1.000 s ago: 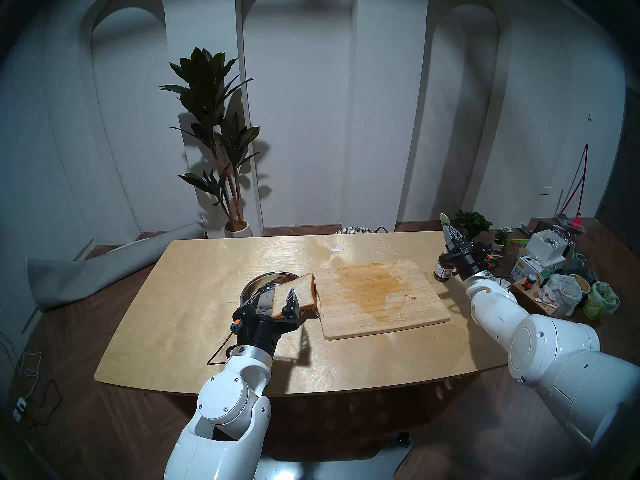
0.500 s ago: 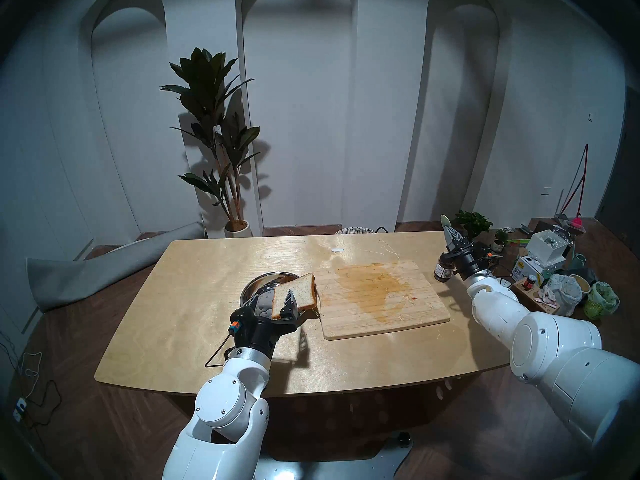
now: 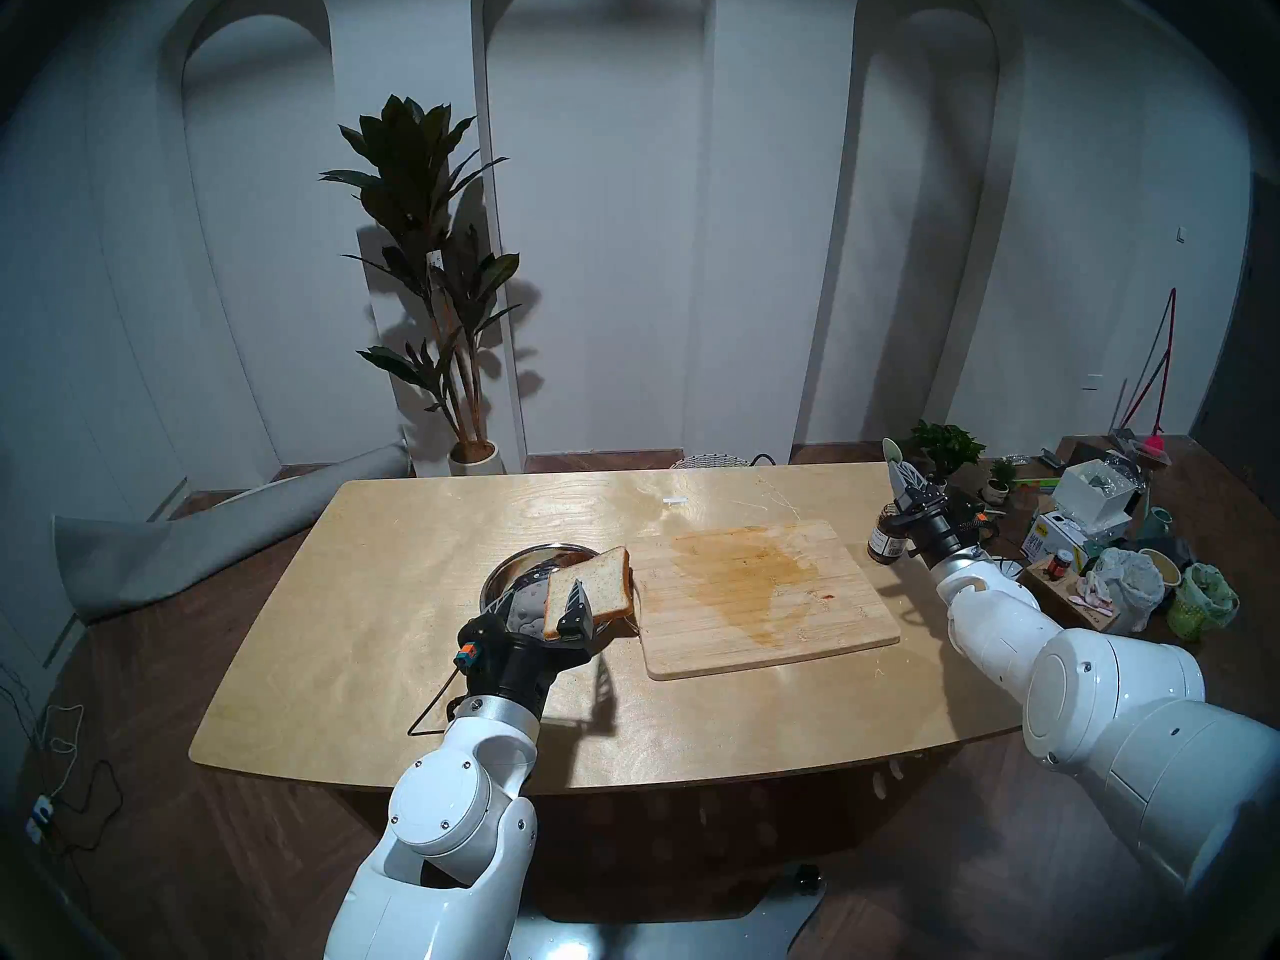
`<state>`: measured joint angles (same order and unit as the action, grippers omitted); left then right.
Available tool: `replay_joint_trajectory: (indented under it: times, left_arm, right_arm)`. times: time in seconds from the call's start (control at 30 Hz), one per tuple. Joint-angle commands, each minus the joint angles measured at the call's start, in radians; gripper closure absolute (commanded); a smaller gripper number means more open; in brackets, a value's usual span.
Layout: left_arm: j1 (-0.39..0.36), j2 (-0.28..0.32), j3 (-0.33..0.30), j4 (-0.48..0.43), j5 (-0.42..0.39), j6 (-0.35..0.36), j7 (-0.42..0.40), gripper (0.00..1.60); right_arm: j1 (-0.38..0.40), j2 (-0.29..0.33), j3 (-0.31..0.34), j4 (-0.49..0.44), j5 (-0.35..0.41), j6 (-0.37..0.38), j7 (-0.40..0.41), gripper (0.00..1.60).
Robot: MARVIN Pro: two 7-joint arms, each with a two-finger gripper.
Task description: Spread jam over the slice of bread with the knife
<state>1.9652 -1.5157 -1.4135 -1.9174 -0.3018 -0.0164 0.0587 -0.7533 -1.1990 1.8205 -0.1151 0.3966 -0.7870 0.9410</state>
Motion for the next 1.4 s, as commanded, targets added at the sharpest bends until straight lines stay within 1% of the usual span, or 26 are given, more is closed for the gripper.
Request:
replay_joint_trajectory:
  times: [0.0, 0.37, 0.87, 1.1, 1.37]
  left_arm:
    - [-0.005, -0.004, 0.000, -0.021, 0.001, -0.007, 0.002, 0.00]
    - [-0.022, -0.010, 0.009, -0.011, 0.011, 0.000, 0.002, 0.00]
    - [-0.045, -0.020, 0.015, 0.007, 0.014, 0.009, 0.003, 0.00]
    - [-0.054, -0.021, 0.018, 0.011, 0.014, 0.014, 0.002, 0.00]
    - [-0.057, -0.022, 0.018, 0.014, 0.014, 0.016, 0.005, 0.00]
  right_arm:
    - [-0.007, 0.012, 0.016, -0.007, 0.018, 0.001, 0.027, 1.60]
    - [-0.009, 0.020, 0.038, -0.005, 0.032, 0.014, 0.042, 1.60]
    - [-0.031, 0.045, 0.067, -0.009, 0.055, 0.055, 0.133, 1.60]
    - [-0.028, 0.058, 0.075, -0.006, 0.056, 0.078, 0.138, 1.60]
    - [-0.023, 0.060, 0.081, -0.014, 0.057, 0.077, 0.150, 1.60]
